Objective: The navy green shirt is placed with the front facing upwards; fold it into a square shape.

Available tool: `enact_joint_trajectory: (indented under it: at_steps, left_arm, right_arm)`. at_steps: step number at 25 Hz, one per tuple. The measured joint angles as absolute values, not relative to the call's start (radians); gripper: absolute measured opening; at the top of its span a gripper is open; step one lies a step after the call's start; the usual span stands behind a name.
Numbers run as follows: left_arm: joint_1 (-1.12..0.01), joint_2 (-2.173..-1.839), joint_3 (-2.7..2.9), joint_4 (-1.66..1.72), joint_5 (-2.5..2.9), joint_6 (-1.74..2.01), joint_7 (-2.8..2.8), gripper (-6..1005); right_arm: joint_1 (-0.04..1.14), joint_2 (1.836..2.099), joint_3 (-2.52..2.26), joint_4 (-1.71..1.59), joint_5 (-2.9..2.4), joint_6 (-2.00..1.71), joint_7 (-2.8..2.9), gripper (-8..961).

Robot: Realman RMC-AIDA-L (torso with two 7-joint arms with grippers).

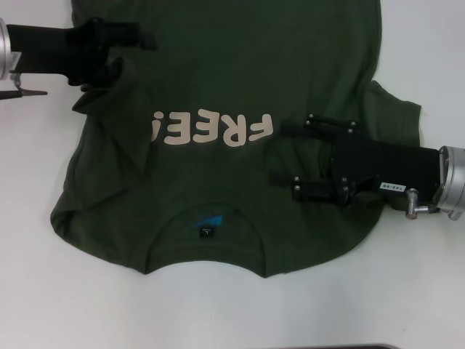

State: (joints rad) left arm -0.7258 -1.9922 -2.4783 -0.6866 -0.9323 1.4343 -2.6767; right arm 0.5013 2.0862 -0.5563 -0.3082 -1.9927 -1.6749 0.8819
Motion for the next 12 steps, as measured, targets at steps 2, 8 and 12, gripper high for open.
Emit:
enact_joint_trajectory:
  at_steps: [2, 8, 12]
  left_arm:
    - [-0.726, -1.99, -2.478, -0.685, -0.931, 1.433, -2.678, 603]
    - [-0.742, -2.01, -2.478, -0.683, -0.93, 1.407, -2.679, 746]
    - [-0.766, -2.022, -2.415, -0.682, -0.902, 1.355, -2.722, 740]
  right_arm:
    - [0.502, 2.086, -0.556, -0.308, -1.992, -1.674, 0.882, 822]
    - [0.502, 2.086, -0.557, -0.308, -1.992, -1.673, 0.882, 822]
    - [0.5, 2.086, -0.557, -0.308, -1.992, -1.672, 0.882, 822]
